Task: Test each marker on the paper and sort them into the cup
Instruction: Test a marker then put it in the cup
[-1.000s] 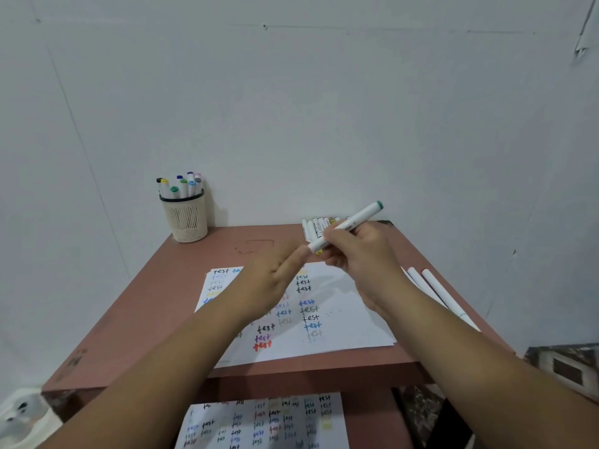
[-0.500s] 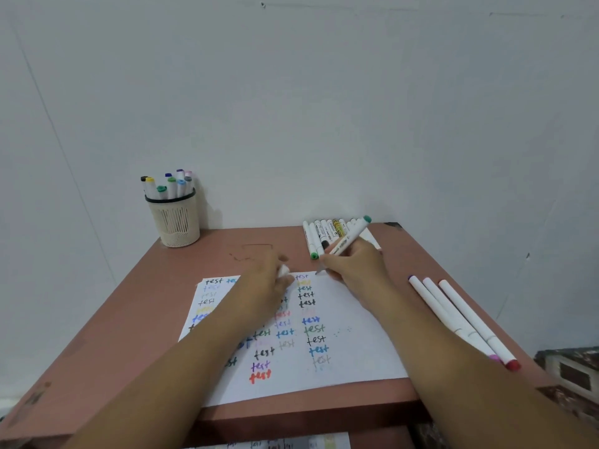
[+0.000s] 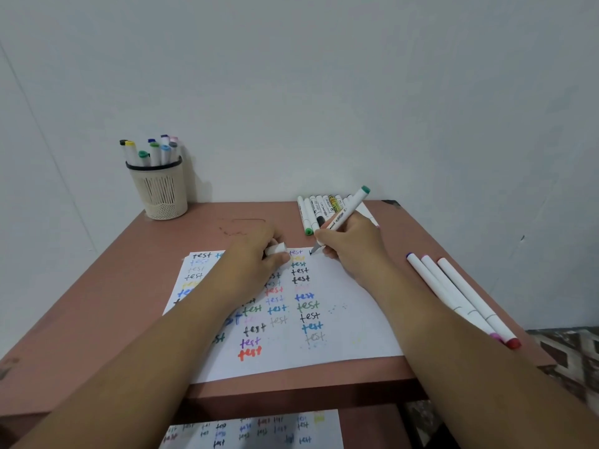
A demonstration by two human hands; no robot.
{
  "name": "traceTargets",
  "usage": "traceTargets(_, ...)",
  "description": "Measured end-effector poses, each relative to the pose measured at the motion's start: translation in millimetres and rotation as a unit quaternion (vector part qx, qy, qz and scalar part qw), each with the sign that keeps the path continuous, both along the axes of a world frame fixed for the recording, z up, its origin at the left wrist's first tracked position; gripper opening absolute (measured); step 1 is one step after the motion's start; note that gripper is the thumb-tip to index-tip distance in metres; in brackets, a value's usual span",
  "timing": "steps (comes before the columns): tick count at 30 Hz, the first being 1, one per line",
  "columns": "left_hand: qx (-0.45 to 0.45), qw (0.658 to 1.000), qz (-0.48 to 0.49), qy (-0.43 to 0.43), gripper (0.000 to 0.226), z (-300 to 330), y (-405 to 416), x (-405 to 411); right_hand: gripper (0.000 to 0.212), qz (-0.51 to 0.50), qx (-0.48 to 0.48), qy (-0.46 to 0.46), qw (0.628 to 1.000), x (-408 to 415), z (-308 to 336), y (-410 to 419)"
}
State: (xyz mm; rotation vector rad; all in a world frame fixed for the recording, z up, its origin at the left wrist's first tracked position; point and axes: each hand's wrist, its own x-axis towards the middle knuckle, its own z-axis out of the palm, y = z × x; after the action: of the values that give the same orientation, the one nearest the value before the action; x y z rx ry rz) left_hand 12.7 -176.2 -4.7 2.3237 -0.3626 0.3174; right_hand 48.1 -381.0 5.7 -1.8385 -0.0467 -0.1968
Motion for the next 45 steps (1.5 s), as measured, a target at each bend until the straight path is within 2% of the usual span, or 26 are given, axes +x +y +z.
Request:
traceTargets(21,-0.001,1.000,-0.005,-0.008,0.006,0.4,-0.5,-1.0,0.010,-0.034,-0.034,-0.007,0.999,5.5,-4.0,-0.4)
traceTargets(41,0.001,0.999,-0.002,-0.039,0.013,-1.9,2.5,1.5,0.012,-0.041,-0.046,-0.021,0.998,7.3,-6.4,0.6)
traceTargets(45,-0.008,1.000,0.007,-0.021,0.007,-2.0,2.4,1.5,0.010,-0.033,0.012,-0.032,0.999,6.5,-7.0,-2.1)
